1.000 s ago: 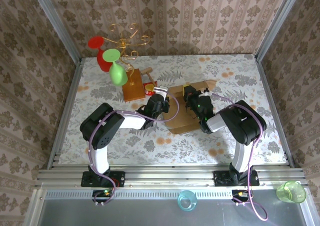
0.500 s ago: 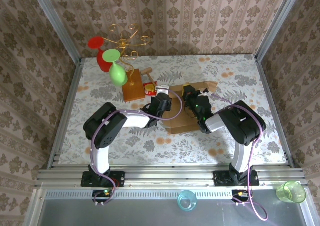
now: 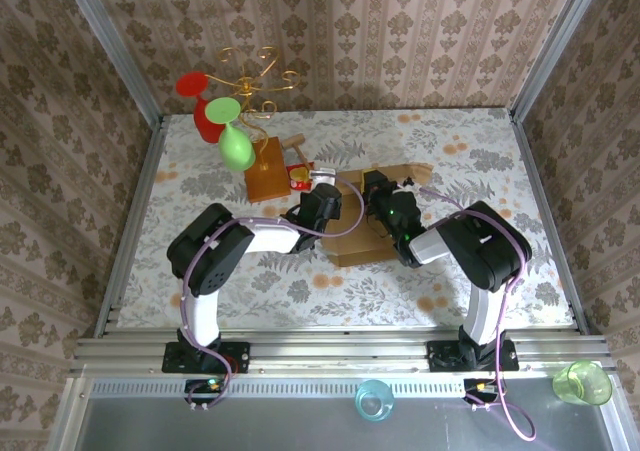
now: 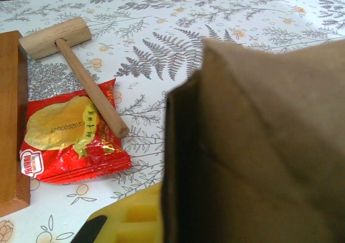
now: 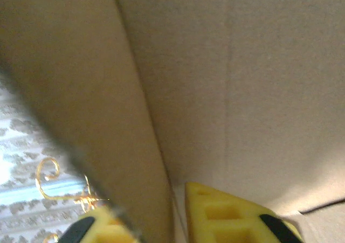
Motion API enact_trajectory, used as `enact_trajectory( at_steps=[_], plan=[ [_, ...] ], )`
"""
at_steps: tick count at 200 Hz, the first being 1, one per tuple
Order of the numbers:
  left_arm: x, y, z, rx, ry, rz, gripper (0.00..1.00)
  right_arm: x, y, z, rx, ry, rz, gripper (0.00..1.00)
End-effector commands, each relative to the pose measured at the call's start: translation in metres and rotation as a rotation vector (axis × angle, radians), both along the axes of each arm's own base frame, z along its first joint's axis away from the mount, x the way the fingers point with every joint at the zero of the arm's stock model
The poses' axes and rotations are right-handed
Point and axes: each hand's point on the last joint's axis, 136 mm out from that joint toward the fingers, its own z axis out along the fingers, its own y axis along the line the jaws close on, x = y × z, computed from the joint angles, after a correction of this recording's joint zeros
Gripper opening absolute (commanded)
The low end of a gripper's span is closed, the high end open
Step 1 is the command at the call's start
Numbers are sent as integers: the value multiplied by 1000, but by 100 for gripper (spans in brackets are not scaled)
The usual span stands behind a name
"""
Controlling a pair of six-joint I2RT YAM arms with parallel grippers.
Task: Fold the paper box
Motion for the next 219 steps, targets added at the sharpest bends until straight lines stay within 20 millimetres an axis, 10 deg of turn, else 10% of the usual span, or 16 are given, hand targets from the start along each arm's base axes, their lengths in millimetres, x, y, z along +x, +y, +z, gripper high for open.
enact_trajectory(
  at_steps=[1, 130, 219],
  plan=[
    [10, -2, 15, -57, -15, 25, 0, -15, 13, -25, -57, 68, 76, 24],
    [13, 8, 10, -4, 18, 71, 0, -16, 8, -9, -127, 65, 89, 21],
    [5, 39, 9, 95, 52, 101, 0, -38, -37, 20, -324, 24, 42, 54]
  ],
)
